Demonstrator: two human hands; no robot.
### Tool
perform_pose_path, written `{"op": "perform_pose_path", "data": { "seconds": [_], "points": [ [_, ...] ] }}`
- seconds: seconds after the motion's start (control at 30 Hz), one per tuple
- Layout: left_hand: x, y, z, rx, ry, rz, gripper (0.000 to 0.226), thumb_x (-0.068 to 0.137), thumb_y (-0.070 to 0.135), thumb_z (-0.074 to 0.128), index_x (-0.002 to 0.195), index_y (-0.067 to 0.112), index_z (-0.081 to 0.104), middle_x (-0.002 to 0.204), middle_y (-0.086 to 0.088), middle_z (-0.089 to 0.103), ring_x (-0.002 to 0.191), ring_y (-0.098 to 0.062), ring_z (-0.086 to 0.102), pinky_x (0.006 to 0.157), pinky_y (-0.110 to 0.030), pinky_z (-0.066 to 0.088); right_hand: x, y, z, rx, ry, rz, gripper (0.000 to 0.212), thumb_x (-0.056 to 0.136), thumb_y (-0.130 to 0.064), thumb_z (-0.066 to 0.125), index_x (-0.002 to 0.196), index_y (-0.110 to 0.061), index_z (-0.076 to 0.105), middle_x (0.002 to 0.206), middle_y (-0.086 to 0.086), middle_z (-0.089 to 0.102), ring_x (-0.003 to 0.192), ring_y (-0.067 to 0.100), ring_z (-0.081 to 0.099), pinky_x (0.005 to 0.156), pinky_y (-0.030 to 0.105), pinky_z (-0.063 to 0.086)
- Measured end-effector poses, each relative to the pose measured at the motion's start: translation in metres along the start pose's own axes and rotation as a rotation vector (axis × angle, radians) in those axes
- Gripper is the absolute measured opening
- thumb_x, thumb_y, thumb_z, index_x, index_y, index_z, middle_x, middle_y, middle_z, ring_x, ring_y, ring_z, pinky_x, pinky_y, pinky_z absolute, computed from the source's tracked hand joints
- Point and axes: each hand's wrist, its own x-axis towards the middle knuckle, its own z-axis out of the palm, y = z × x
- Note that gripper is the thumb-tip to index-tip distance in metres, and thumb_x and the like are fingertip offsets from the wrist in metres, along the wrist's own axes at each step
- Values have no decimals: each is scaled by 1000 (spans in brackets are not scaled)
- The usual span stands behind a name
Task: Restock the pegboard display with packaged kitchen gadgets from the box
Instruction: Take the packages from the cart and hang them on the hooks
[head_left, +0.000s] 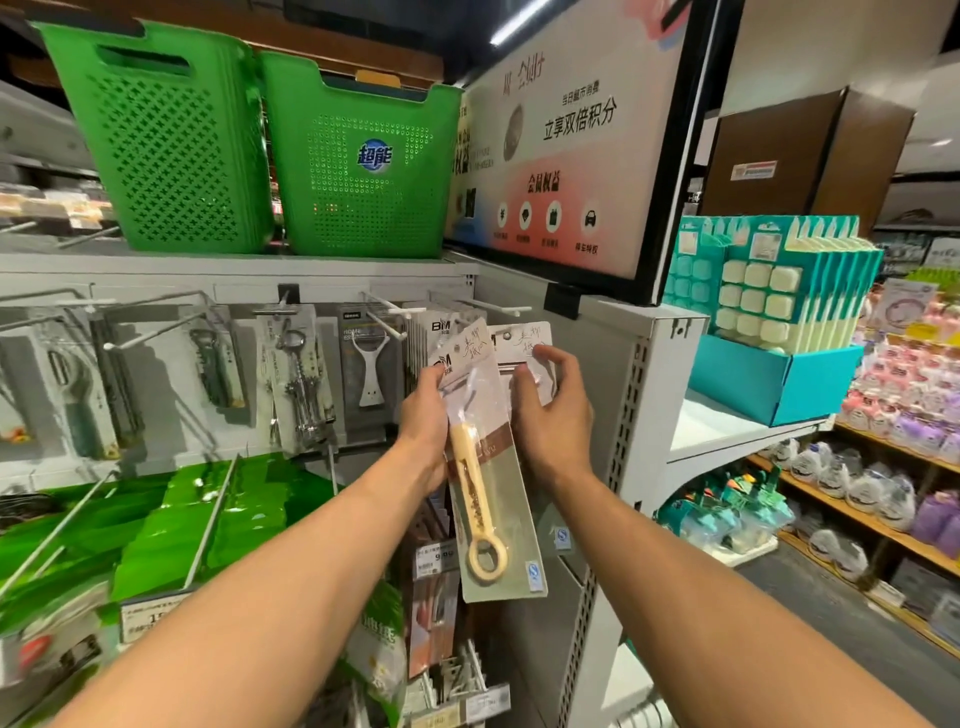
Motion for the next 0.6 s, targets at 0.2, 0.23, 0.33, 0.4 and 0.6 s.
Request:
{"op": "perform_pose_path", "data": {
  "seconds": [0.2, 0.23, 0.33, 0.4, 0.6],
  "points": [
    [15, -2, 2, 4, -5, -12, 54, 105, 50, 46, 123, 8, 72, 116, -26, 75, 98, -38, 72, 101, -57, 54, 13, 13, 6, -26, -50, 1, 26, 99, -44, 60, 125, -45, 54, 126, -19, 61, 121, 12, 59, 105, 47, 52],
    [16, -2, 1, 10, -5, -15, 54, 104, 51, 46, 124, 8, 72, 116, -25, 75, 98, -38, 72, 101, -57, 55, 15, 14, 8, -31, -66, 4, 27, 99, -45, 61, 125, -43, 55, 124, -20, 61, 121, 12, 59, 105, 47, 51],
    [23, -1, -3, 14, 10, -17, 57, 103, 54, 46, 126, 9, 71, 115, -23, 76, 103, -41, 73, 102, -57, 54, 25, 20, 12, -18, -101, 18, 29, 98, -44, 65, 126, -39, 58, 118, -22, 60, 119, 10, 60, 105, 43, 52],
    [27, 0, -6, 21, 27, -6, 56, 103, 54, 46, 126, 9, 71, 113, -23, 77, 108, -43, 73, 103, -58, 54, 29, 21, 15, -4, -114, 38, 31, 99, -41, 65, 128, -36, 59, 123, -19, 60, 118, 7, 56, 105, 36, 49],
    [32, 5, -5, 34, 83, 128, 39, 104, 42, 54, 119, 12, 73, 106, -12, 80, 102, -34, 76, 98, -51, 60, 38, 25, 23, 23, -141, 100, 25, 102, -35, 61, 128, -36, 60, 121, -22, 57, 119, 6, 51, 107, 35, 47]
  ]
}}
